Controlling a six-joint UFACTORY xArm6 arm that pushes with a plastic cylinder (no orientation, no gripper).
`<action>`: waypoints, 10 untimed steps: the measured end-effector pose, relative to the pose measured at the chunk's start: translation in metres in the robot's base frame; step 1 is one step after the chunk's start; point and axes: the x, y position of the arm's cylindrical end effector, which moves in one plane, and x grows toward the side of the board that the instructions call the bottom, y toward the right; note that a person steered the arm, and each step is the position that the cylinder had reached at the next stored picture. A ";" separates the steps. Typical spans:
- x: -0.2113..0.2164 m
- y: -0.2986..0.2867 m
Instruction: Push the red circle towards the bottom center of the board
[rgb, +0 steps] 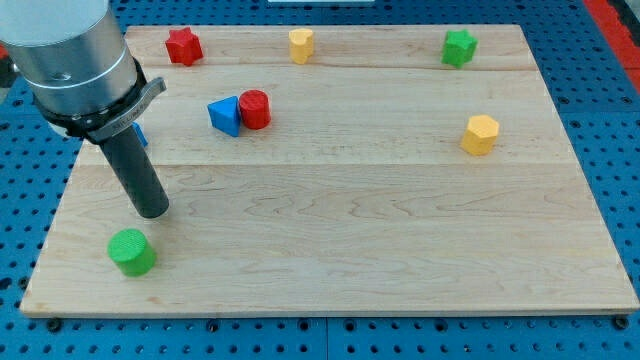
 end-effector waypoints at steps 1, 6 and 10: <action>-0.036 -0.039; -0.164 0.073; -0.055 0.121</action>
